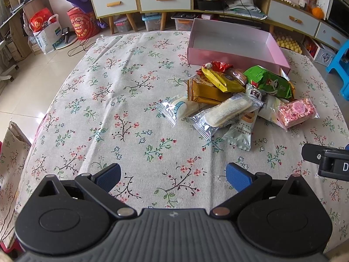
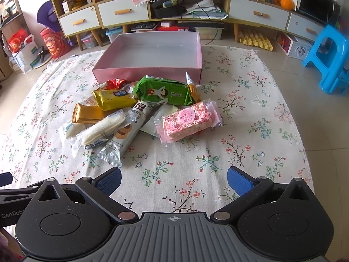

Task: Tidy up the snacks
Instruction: 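Move both tools down toward the snack pile beside the pink box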

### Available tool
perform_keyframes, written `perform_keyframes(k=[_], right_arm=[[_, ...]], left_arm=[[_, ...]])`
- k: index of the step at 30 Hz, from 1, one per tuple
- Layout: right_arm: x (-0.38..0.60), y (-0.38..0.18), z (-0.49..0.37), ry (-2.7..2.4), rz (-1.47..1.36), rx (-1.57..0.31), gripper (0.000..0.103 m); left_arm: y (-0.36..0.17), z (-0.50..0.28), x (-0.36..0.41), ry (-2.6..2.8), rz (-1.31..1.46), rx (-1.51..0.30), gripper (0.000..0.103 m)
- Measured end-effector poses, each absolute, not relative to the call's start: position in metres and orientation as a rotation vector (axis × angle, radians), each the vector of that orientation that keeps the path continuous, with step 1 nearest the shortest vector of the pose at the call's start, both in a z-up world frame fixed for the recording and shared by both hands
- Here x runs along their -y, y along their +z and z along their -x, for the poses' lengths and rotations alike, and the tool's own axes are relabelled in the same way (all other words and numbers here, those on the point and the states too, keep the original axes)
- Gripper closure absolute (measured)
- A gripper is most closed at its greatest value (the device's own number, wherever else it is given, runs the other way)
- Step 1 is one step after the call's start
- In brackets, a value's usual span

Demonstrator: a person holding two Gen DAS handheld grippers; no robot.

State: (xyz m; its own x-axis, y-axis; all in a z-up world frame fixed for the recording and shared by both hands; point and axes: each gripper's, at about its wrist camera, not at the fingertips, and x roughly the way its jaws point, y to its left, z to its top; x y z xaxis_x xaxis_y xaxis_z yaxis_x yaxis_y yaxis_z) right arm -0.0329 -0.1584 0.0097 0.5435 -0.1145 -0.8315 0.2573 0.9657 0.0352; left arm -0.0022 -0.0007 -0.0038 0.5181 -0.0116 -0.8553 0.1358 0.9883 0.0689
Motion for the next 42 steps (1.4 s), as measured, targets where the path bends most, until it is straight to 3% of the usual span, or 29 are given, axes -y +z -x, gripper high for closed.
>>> perform_keyframes(k=[18, 29, 35, 42], right_arm=[[0.203, 0.028, 0.009, -0.221, -0.261, -0.953, 0.000], [0.227, 0.022, -0.020, -0.173, -0.371, -0.956, 0.000], [0.238, -0.001, -0.037, -0.274, -0.412, -0.990, 0.001], [0.242, -0.015, -0.051, -0.325, -0.540, -0.991, 0.003]], left_arm=[[0.004, -0.034, 0.002, -0.207, -0.117, -1.068, 0.003], [-0.003, -0.066, 0.018, -0.350, -0.176, -0.970, 0.006], [-0.017, -0.086, 0.034, -0.490, -0.166, -0.967, 0.015], [-0.026, -0.098, 0.060, -0.587, -0.334, -0.846, 0.016]])
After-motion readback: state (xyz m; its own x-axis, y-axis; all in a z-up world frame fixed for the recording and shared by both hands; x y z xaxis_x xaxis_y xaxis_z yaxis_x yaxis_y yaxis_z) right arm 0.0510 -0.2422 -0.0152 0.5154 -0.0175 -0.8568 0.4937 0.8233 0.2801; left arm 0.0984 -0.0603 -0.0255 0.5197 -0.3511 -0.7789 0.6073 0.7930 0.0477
